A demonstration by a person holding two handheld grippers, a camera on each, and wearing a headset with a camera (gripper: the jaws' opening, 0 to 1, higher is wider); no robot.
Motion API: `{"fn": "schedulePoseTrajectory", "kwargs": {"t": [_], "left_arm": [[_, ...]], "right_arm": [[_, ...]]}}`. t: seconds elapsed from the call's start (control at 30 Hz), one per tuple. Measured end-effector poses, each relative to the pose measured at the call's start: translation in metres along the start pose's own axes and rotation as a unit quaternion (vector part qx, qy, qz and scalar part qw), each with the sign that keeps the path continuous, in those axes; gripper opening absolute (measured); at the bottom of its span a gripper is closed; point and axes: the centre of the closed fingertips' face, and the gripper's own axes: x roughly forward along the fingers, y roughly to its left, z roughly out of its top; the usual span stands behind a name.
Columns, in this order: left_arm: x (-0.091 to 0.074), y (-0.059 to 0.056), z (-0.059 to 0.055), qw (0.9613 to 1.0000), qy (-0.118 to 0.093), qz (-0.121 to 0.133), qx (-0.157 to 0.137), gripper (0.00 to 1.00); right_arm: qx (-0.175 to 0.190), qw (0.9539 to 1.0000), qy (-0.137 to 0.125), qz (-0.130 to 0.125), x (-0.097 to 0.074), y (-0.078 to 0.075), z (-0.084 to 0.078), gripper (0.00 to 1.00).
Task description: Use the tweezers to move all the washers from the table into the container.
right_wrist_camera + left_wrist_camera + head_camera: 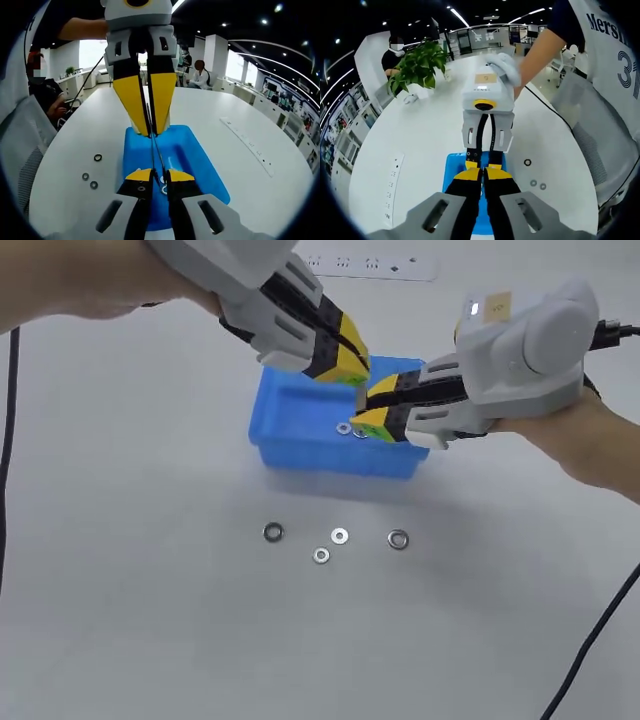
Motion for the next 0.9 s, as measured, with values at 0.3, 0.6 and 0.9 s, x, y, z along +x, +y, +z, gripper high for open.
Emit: {"fn": "schedulePoseTrajectory", "kwargs": {"t": [0.3,0.6,0.9], "left_arm": [[-0.018,-0.009,0.019,0.9999,-0.003,0.007,0.015,0.06],[-0.029,-0.03,0.035,0.9995,-0.001,0.013,0.028,0.06],[-0.033,-0.06,0.043,0.9994,0.002,0.009,0.033,0.06]], "right_arm": [[-0.006,0.9998,-0.014,-0.011,-0.013,0.006,0.022,0.11],[-0.019,0.9995,-0.018,-0.016,-0.025,0.027,0.037,0.12],[-0.016,0.9994,-0.022,-0.019,-0.033,0.057,0.04,0.12]]}}
